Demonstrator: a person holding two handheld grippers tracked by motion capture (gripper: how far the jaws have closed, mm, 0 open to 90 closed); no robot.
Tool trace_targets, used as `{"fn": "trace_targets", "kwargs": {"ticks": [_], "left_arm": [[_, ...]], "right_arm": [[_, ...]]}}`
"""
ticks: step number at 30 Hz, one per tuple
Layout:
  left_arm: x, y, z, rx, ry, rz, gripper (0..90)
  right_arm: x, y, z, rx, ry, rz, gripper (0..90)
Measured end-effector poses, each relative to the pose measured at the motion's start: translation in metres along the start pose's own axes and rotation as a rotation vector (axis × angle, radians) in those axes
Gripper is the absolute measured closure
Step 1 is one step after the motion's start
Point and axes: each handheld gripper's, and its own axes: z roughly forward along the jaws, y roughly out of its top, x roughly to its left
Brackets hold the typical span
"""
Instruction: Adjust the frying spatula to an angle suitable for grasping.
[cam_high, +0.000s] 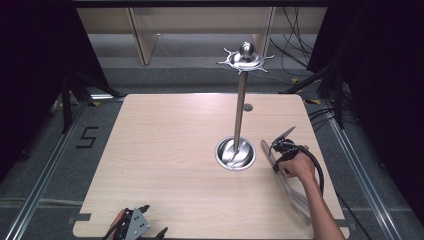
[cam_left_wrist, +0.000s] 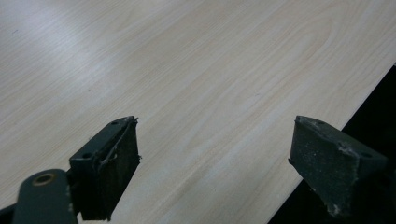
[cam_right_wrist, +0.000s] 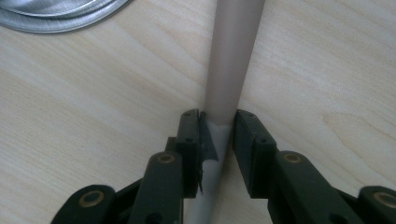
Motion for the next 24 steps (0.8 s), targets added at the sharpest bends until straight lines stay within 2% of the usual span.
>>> {"fn": "trace_targets", "kwargs": {"ticks": [6, 7, 8, 9, 10, 12, 13, 14, 15, 16, 17, 18, 19, 20, 22, 23, 24], "left_arm": [[0.000, 0.000, 0.000, -0.001, 0.000, 0.001, 14.9], [0.000, 0.000, 0.001, -0.015, 0.016, 0.003, 14.9], [0.000, 0.000, 0.001, -0.018, 0.014, 0.001, 14.9], [0.001, 0.000, 0.001, -0.009, 0.026, 0.008, 14.9], [0.002, 0.000, 0.000, 0.003, 0.026, 0.019, 14.9], [0.001, 0.000, 0.000, 0.004, 0.002, 0.001, 14.9], [0.000, 0.000, 0.001, -0.007, 0.011, -0.002, 14.9], [0.001, 0.000, 0.001, -0.002, 0.026, 0.013, 14.9], [0.001, 0.000, 0.000, 0.006, 0.001, 0.008, 14.9], [0.000, 0.000, 0.000, 0.000, -0.001, 0.000, 14.9], [0.000, 0.000, 0.002, -0.004, 0.022, 0.005, 14.9], [0.000, 0.000, 0.002, -0.004, 0.030, 0.011, 14.9], [0.000, -0.001, 0.001, -0.001, 0.028, 0.012, 14.9], [0.001, 0.000, 0.000, 0.008, 0.012, 0.009, 14.9], [0.000, 0.000, 0.002, -0.027, 0.010, -0.002, 14.9], [0.000, 0.000, 0.001, -0.024, 0.010, -0.003, 14.9], [-0.001, 0.000, 0.001, -0.020, 0.013, -0.005, 14.9]], "right_arm": [[0.001, 0.001, -0.001, 0.021, -0.003, -0.017, 73.4], [0.001, 0.001, -0.001, 0.019, -0.002, -0.014, 73.9], [0.001, 0.001, -0.001, 0.009, 0.004, -0.010, 74.7], [0.000, 0.000, -0.001, -0.002, 0.012, -0.032, 75.8], [0.000, -0.002, -0.002, -0.030, 0.008, -0.020, 75.9], [-0.002, -0.004, -0.007, -0.040, 0.002, -0.019, 75.9], [-0.003, -0.006, -0.010, -0.056, 0.010, -0.006, 76.0], [-0.004, -0.007, -0.012, -0.076, 0.013, -0.008, 76.0], [-0.002, -0.009, -0.016, -0.081, 0.030, 0.005, 76.0], [-0.002, -0.011, -0.020, -0.097, 0.028, 0.010, 76.0], [-0.002, -0.013, -0.024, -0.120, 0.044, 0.007, 76.0], [-0.004, -0.015, -0.027, -0.149, 0.055, -0.016, 76.0], [-0.005, -0.017, -0.029, -0.175, 0.043, -0.013, 76.0], [-0.005, -0.020, -0.033, -0.199, 0.050, -0.026, 76.0], [-0.005, -0.026, -0.040, -0.245, 0.048, -0.043, 76.0], [-0.005, -0.029, -0.044, -0.272, 0.049, -0.044, 76.0], [-0.007, -0.038, -0.052, -0.322, 0.066, -0.067, 76.0]]}}
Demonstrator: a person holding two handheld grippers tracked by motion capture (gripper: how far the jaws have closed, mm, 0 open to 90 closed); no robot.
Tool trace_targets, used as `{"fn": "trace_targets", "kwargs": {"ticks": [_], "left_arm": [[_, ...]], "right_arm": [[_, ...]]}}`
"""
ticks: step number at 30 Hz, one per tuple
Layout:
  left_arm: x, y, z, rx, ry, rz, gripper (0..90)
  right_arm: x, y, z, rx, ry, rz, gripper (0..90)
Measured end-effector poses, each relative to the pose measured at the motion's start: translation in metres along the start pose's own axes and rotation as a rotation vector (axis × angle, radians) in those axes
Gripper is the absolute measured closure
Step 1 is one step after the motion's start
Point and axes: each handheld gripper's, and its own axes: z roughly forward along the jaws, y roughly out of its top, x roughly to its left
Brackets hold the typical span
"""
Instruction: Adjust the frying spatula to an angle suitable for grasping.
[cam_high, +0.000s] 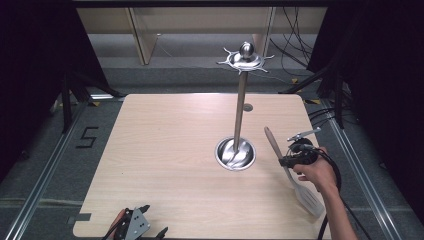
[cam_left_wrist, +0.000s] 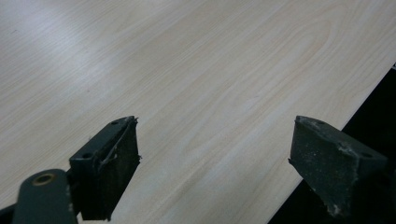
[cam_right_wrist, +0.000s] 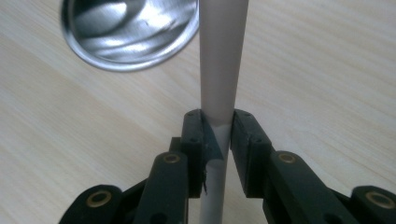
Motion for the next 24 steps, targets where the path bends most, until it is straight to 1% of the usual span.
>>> {"fn": "trace_targets", "kwargs": {"ticks": [1, 2, 3, 4, 5, 6, 7, 8, 9, 10, 11, 12, 13, 14, 15, 16, 17, 18, 19, 20, 21, 22, 23, 24], "left_arm": [[0.000, 0.000, 0.000, 0.008, 0.006, 0.011, 14.9], [0.000, 0.000, 0.000, 0.007, 0.002, 0.006, 14.9], [0.000, 0.000, 0.000, 0.007, 0.005, 0.013, 14.9], [0.000, 0.001, 0.000, 0.006, 0.005, 0.013, 14.9], [-0.001, 0.001, 0.000, 0.000, -0.005, 0.004, 14.9], [-0.001, 0.001, 0.000, 0.003, 0.002, 0.004, 14.9], [0.000, 0.001, 0.000, 0.006, 0.002, 0.008, 14.9], [0.000, 0.001, 0.000, 0.006, 0.003, 0.010, 14.9], [-0.001, 0.000, 0.000, 0.008, 0.002, 0.007, 14.9], [-0.001, 0.000, 0.000, 0.004, 0.005, 0.005, 14.9], [0.000, 0.000, 0.000, 0.005, 0.004, 0.011, 14.9], [0.000, 0.000, 0.000, 0.008, 0.004, 0.010, 14.9], [0.000, 0.000, 0.000, 0.008, 0.006, 0.010, 14.9], [0.000, 0.000, -0.001, 0.008, 0.006, 0.010, 14.9], [0.000, 0.000, -0.001, 0.008, 0.005, 0.012, 14.9], [0.000, 0.001, -0.001, 0.009, 0.006, 0.016, 14.9], [0.000, 0.000, 0.000, 0.007, 0.005, 0.011, 14.9], [0.000, 0.001, 0.000, 0.008, 0.007, 0.017, 14.9], [0.000, 0.000, 0.000, 0.008, 0.005, 0.009, 14.9], [-0.001, 0.001, 0.000, 0.003, 0.004, 0.005, 14.9], [-0.001, 0.001, 0.000, 0.001, 0.003, 0.005, 14.9], [-0.001, 0.001, 0.000, 0.001, 0.005, 0.006, 14.9], [0.000, 0.001, -0.001, 0.010, 0.010, 0.018, 14.9], [0.000, 0.001, 0.000, 0.009, 0.014, 0.018, 14.9]], "right_arm": [[0.000, 0.000, 0.000, 0.000, 0.000, 0.000, 76.0], [0.001, -0.002, -0.004, -0.014, -0.003, 0.005, 76.0], [0.001, -0.005, -0.010, -0.041, 0.000, -0.007, 76.0], [0.002, -0.007, -0.012, -0.081, -0.002, -0.008, 76.0], [0.004, -0.009, -0.016, -0.087, -0.002, 0.002, 76.0], [0.003, -0.010, -0.019, -0.097, -0.004, -0.017, 76.1], [0.006, -0.013, -0.024, -0.120, 0.002, 0.010, 76.1], [0.006, -0.014, -0.026, -0.136, 0.005, 0.009, 76.1], [0.006, -0.016, -0.029, -0.154, 0.006, -0.015, 76.1], [0.004, -0.019, -0.032, -0.214, 0.000, -0.077, 76.0], [0.004, -0.019, -0.032, -0.214, 0.000, -0.077, 76.0], [0.005, -0.020, -0.035, -0.203, 0.009, -0.057, 76.1], [0.005, -0.022, -0.038, -0.220, 0.007, -0.076, 76.1], [0.013, -0.026, -0.045, -0.239, 0.030, -0.019, 76.1], [0.013, -0.026, -0.045, -0.239, 0.030, -0.019, 76.1], [0.015, -0.029, -0.050, -0.291, 0.033, -0.039, 76.1], [0.015, -0.029, -0.050, -0.291, 0.033, -0.039, 76.1], [0.016, -0.032, -0.054, -0.338, 0.037, -0.065, 76.1], [0.016, -0.032, -0.054, -0.338, 0.037, -0.065, 76.1], [0.019, -0.034, -0.060, -0.344, 0.044, -0.061, 76.2], [0.019, -0.034, -0.060, -0.344, 0.044, -0.061, 76.2], [0.018, -0.034, -0.061, -0.356, 0.048, -0.062, 76.2], [0.017, -0.035, -0.062, -0.385, 0.046, -0.064, 76.2], [0.017, -0.035, -0.063, -0.386, 0.055, -0.059, 76.2]]}}
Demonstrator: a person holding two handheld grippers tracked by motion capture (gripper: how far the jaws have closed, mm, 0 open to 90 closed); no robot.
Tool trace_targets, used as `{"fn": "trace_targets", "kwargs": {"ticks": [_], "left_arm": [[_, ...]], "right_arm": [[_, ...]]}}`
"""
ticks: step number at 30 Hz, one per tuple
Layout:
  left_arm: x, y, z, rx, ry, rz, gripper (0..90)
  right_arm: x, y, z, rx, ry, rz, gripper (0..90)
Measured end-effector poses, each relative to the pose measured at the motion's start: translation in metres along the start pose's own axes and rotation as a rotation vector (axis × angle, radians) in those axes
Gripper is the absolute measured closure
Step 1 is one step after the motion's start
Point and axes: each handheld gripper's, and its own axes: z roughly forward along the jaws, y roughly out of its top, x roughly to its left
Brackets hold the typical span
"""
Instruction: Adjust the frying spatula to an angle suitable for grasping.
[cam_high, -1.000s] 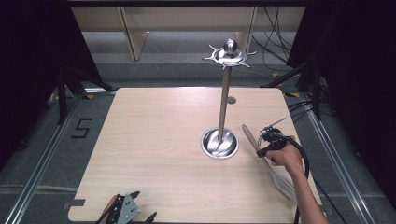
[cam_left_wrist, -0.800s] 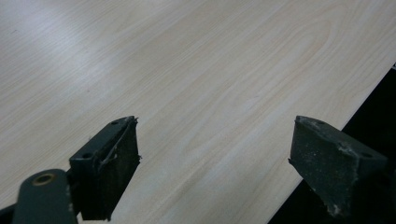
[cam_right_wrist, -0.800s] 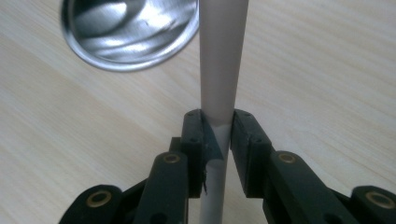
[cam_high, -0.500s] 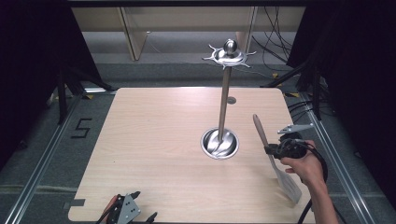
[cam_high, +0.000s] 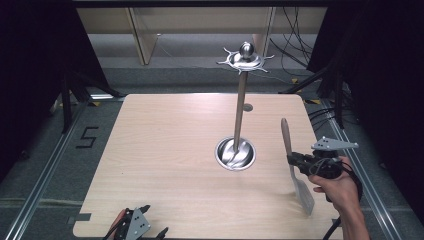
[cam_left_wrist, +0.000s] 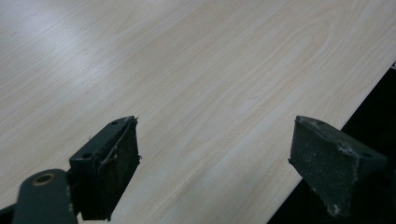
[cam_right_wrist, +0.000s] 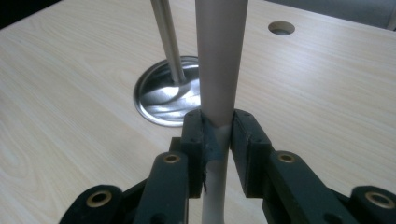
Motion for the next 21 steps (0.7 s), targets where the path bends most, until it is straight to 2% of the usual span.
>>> {"fn": "trace_targets", "kwargs": {"ticks": [1, 2, 6, 7, 8, 12, 14, 17, 18, 19, 20, 21], "left_arm": [[0.000, 0.000, 0.000, 0.001, 0.000, 0.001, 14.9], [0.000, 0.000, 0.000, 0.002, -0.001, 0.001, 14.9], [0.000, 0.000, 0.000, 0.000, -0.001, 0.002, 14.9], [0.001, 0.000, -0.002, 0.012, -0.029, -0.003, 14.9], [0.000, 0.000, -0.002, 0.002, -0.033, -0.018, 14.9], [0.001, 0.000, -0.002, 0.014, -0.027, -0.001, 14.9], [0.000, 0.000, -0.002, 0.013, -0.028, -0.005, 14.9], [-0.001, 0.000, -0.002, 0.003, -0.031, -0.017, 14.9], [0.000, 0.000, -0.002, 0.011, -0.029, -0.010, 14.9], [0.000, 0.000, -0.002, 0.014, -0.029, -0.005, 14.9], [0.000, 0.000, 0.000, 0.004, -0.001, 0.004, 14.9], [0.000, 0.000, 0.000, 0.004, -0.001, 0.004, 14.9]], "right_arm": [[0.001, -0.001, 0.000, -0.021, 0.015, -0.002, 76.2], [0.000, 0.000, -0.001, -0.024, 0.016, -0.017, 76.2], [0.001, 0.001, -0.005, -0.052, 0.027, -0.027, 76.2], [0.003, 0.001, -0.007, -0.057, 0.034, -0.007, 76.2], [0.003, 0.001, -0.010, -0.075, 0.049, 0.007, 76.3], [0.003, 0.000, -0.012, -0.108, 0.069, 0.016, 76.3], [0.001, 0.000, -0.014, -0.121, 0.063, -0.008, 76.3], [0.001, 0.000, -0.018, -0.139, 0.066, 0.001, 76.3], [0.003, 0.000, -0.021, -0.149, 0.075, 0.023, 76.3], [0.003, 0.000, -0.021, -0.149, 0.075, 0.023, 76.3], [0.003, 0.000, -0.024, -0.157, 0.067, 0.009, 76.3], [0.003, 0.000, -0.024, -0.157, 0.067, 0.009, 76.3]]}}
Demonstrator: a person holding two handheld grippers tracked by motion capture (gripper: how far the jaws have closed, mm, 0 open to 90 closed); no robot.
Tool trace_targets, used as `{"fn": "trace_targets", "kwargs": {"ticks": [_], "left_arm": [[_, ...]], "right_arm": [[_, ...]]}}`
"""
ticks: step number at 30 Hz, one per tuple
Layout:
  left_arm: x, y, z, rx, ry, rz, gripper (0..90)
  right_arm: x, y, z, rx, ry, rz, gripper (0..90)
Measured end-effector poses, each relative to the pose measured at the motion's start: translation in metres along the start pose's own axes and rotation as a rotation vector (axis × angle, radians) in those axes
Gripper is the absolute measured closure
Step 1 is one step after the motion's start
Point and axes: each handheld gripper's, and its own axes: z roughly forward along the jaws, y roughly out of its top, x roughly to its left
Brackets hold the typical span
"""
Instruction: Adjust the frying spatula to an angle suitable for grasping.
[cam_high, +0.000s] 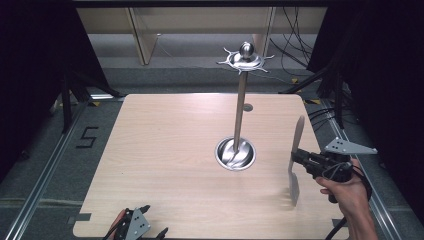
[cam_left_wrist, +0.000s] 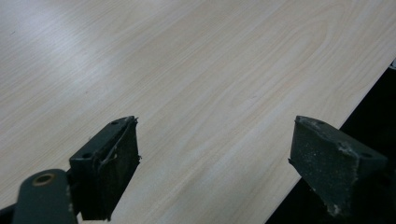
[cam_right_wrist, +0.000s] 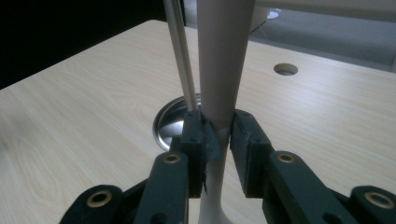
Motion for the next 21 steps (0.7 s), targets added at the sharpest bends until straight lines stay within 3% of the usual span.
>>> {"fn": "trace_targets", "kwargs": {"ticks": [1, 2, 4, 7, 8, 13, 15, 17, 21], "left_arm": [[-0.001, 0.000, 0.000, -0.006, -0.010, -0.014, 14.9], [0.000, 0.000, 0.000, -0.001, -0.002, -0.002, 14.9], [0.000, 0.001, -0.002, 0.011, -0.029, -0.005, 14.9], [0.000, 0.000, 0.000, 0.001, 0.000, -0.001, 14.9], [-0.001, 0.000, 0.000, -0.004, -0.011, -0.014, 14.9], [-0.001, 0.000, 0.000, -0.002, -0.008, -0.015, 14.9], [0.000, 0.000, 0.000, -0.003, -0.007, -0.009, 14.9], [-0.001, 0.000, 0.000, -0.001, -0.007, -0.019, 14.9], [-0.001, 0.000, 0.000, -0.002, -0.008, -0.017, 14.9]], "right_arm": [[0.000, 0.000, 0.000, -0.017, -0.006, -0.007, 76.3], [-0.001, 0.001, -0.002, -0.018, -0.003, -0.022, 76.4], [0.001, 0.003, -0.005, -0.031, -0.007, -0.010, 76.4], [0.000, 0.005, -0.006, -0.050, 0.002, -0.013, 76.3], [0.002, 0.006, -0.008, -0.048, 0.011, 0.011, 76.4], [0.005, 0.017, -0.006, -0.076, 0.012, -0.034, 76.4], [0.006, 0.019, -0.006, -0.078, 0.012, -0.044, 76.4], [0.011, 0.023, -0.005, -0.075, 0.008, -0.024, 76.4], [0.016, 0.032, 0.001, -0.092, 0.003, -0.058, 76.4]]}}
